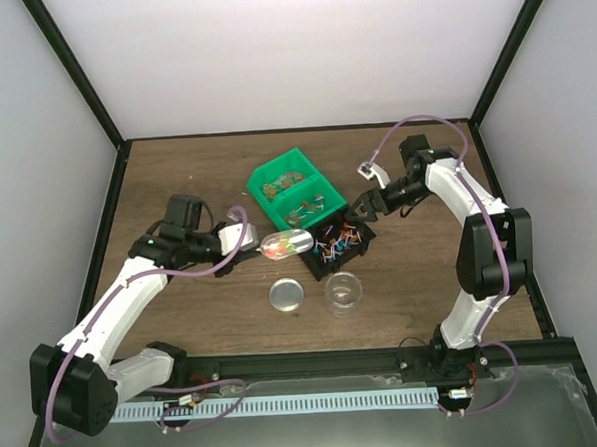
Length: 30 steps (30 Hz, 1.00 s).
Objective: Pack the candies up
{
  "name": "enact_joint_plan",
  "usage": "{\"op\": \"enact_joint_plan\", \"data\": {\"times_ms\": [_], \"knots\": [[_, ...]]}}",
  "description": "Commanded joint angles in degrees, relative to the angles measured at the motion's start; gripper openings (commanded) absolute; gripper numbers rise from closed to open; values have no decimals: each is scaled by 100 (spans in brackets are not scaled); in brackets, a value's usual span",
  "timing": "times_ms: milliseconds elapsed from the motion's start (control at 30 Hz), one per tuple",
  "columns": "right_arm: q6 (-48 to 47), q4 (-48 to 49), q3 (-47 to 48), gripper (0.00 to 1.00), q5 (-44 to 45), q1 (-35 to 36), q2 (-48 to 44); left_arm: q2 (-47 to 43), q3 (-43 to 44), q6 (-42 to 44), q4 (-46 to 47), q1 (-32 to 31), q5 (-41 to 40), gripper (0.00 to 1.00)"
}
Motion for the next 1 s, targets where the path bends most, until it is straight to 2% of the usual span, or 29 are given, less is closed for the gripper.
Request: {"op": "enact_joint_plan", "data": {"times_ms": [0, 100, 333, 533, 967], "knots": [[-451, -590, 191, 100, -316, -42, -236, -96, 466, 757, -1176, -178, 302, 4], [-474, -574, 14, 100, -349, -39, -309, -56, 657, 933, -1486, -535, 34, 4], [-491, -385, -307, 100, -123, -44, -518, -100, 667, 820, -1461, -1165, -443, 4], [-375, -263, -488, 100, -140, -44, -642, 265, 1058, 494, -1545, -1639, -798, 4], [-131, -14, -805, 100, -146, -39, -863, 842, 1384, 380, -1789, -2151, -1271, 4]]}}
